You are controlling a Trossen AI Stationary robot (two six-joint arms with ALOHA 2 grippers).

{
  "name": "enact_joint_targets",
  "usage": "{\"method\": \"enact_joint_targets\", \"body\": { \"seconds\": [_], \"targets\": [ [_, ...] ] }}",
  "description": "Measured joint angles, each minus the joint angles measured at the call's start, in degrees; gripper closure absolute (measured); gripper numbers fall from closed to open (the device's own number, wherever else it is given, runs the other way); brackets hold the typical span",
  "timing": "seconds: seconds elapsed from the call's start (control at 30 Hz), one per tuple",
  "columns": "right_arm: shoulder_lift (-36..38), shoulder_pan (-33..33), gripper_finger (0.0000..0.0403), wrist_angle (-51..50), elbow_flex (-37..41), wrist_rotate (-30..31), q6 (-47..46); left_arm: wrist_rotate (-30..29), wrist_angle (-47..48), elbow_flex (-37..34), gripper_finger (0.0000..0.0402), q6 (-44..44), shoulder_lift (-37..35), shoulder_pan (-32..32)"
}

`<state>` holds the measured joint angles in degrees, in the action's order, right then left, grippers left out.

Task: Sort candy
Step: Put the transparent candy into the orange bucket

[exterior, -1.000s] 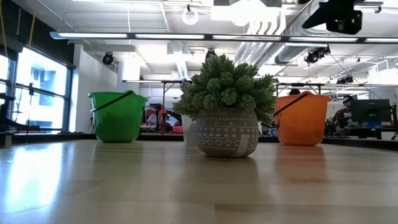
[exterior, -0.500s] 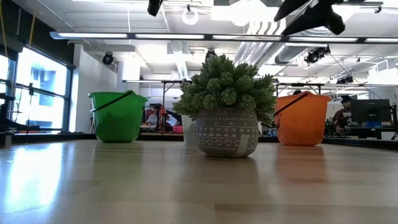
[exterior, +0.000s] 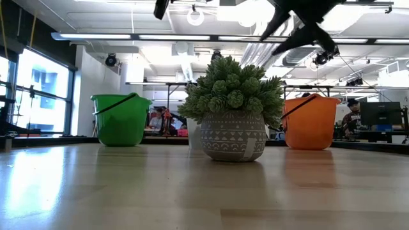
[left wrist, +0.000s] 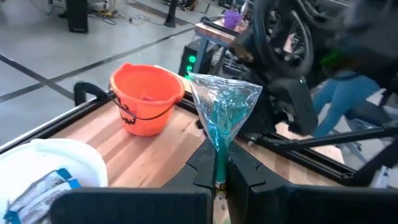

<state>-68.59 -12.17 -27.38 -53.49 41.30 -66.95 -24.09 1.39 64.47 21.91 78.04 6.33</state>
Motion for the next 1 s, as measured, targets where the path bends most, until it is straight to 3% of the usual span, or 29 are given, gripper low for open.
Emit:
{"method": "enact_joint_targets", "body": {
  "seconds": [0.1, 0.27, 0.37, 0.57, 1.0],
  "targets": [
    [-0.19, 1.57, 0.0217, 7.49, 0.0, -3.09, 2.53, 1.89, 0.19, 0.0, 0.0399, 0.11, 0.0, 0.15],
    [1.33, 1.52, 0.0217, 32.72, -0.04, -7.34, 21.72, 2.52, 0.76, 0.0, 0.0399, 0.33, 0.02, 0.97],
    [1.52, 1.31, 0.0217, 41.92, -0.07, -11.94, 28.64, 2.53, 0.42, 0.0, 0.0399, 0.35, 0.02, 1.24],
    [0.84, 2.1, 0.0217, 41.86, -0.07, -17.38, 28.4, 2.45, -2.93, 0.0, 0.0399, 0.5, 0.02, 1.25],
    [0.67, 2.08, 0.0217, 42.37, -0.02, -17.49, 29.73, 0.83, -5.04, 0.0, 0.0399, 0.5, 0.07, 1.18]
  ]
}}
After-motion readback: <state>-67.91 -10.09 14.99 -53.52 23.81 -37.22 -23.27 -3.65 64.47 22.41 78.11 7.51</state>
